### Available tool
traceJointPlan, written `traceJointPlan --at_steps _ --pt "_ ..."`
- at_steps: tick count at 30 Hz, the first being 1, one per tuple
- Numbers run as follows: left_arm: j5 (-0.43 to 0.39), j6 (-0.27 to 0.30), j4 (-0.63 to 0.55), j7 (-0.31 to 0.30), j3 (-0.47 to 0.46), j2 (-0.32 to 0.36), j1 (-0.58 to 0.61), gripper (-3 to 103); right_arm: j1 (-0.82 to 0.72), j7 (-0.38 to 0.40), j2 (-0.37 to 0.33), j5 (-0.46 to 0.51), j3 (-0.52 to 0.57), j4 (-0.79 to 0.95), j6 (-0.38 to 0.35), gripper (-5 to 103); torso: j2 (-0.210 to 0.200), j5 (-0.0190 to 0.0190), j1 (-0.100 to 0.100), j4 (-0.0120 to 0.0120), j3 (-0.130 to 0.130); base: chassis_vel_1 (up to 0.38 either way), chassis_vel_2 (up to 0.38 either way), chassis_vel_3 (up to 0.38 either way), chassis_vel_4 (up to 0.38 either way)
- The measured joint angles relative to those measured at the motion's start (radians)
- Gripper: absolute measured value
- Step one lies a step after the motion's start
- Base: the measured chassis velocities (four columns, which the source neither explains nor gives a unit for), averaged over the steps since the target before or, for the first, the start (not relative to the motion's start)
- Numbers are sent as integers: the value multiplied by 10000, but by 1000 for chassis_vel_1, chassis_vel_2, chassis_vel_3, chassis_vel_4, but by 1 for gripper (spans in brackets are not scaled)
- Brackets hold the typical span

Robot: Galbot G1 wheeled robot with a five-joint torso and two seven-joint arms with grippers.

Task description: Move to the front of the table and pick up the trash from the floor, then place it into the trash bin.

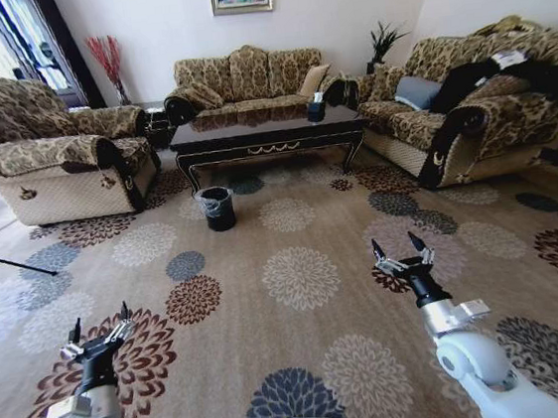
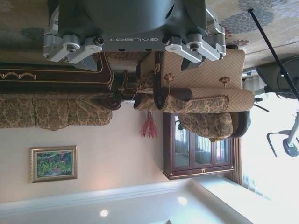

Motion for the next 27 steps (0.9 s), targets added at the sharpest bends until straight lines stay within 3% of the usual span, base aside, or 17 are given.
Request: traceJointPlan --at_steps 27 --pt "0 0 0 0 0 0 0 100 0 0 0 0 0 0 0 100 1052 0 362 0 693 0 0 0 0"
